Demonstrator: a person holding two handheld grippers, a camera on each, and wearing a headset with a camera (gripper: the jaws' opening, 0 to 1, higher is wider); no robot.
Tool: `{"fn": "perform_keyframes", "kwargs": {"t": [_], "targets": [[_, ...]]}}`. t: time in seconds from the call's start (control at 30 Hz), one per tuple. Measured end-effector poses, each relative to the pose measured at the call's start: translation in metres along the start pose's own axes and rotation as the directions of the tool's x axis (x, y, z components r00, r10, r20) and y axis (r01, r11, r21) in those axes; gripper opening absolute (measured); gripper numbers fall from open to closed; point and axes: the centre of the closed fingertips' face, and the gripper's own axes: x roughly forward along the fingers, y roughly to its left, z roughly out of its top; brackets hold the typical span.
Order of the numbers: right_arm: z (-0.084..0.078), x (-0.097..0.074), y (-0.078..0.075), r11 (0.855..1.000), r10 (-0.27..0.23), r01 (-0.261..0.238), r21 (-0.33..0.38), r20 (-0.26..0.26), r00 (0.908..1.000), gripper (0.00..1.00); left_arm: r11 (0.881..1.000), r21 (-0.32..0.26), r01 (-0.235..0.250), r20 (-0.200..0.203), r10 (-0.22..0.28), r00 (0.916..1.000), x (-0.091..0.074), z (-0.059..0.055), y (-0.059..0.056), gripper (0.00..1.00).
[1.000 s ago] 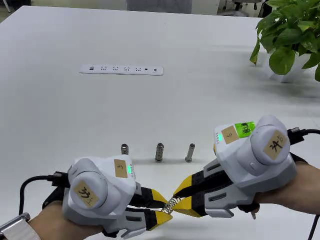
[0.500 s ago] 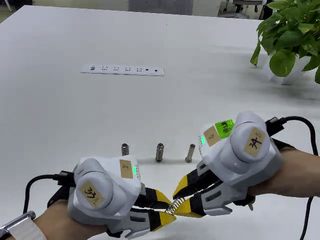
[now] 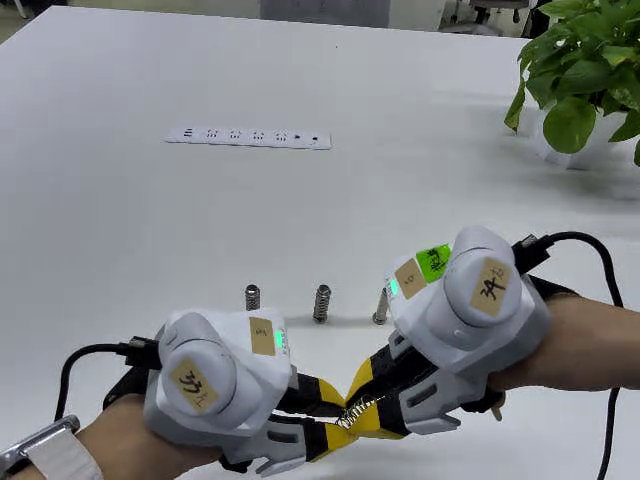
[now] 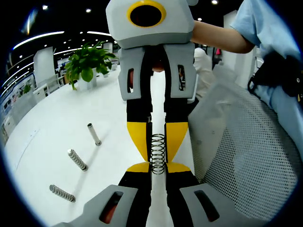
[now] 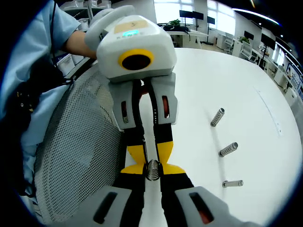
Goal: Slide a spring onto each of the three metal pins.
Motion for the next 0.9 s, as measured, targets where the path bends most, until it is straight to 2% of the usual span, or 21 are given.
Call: {"fn": "perform_keyframes", "kwargs": {"t": [0.3,0.53,0.63,0.7,0.87,0.9], "targets": [[-0.001,0.0,-0.001,1.0,0.0,0.0,-0.011,-0.006,1.0,0.12,1.0,0.0,-0.002,-0.008,0.002,1.0,0.002,0.0,0.001,0.1],[0.001,-0.001,-0.002,1.0,-0.005,0.005,-0.019,-0.007,1.0,0.12,0.998,-0.06,-0.015,0.01,0.016,0.9998,0.0,0.0,0.003,0.11],[0.003,-0.003,-0.004,1.0,-0.012,0.012,-0.021,-0.001,0.9999,0.12,0.995,-0.088,-0.035,0.013,0.037,0.9992,-0.001,-0.002,0.005,0.17],[0.003,-0.004,-0.007,0.999,-0.024,0.024,-0.028,-0.002,0.9997,0.12,0.991,-0.122,-0.062,0.021,0.065,0.9977,-0.002,-0.006,0.007,0.24],[-0.001,-0.007,-0.01,0.999,-0.033,0.032,-0.028,-0.012,0.9994,0.12,0.975,-0.205,-0.086,0.056,0.099,0.9935,-0.009,-0.01,0.008,0.32],[-0.002,-0.008,-0.01,0.999,-0.032,0.032,-0.028,-0.017,0.9993,0.12,0.969,-0.227,-0.099,0.067,0.117,0.9909,-0.012,-0.009,0.01,0.34]]}}
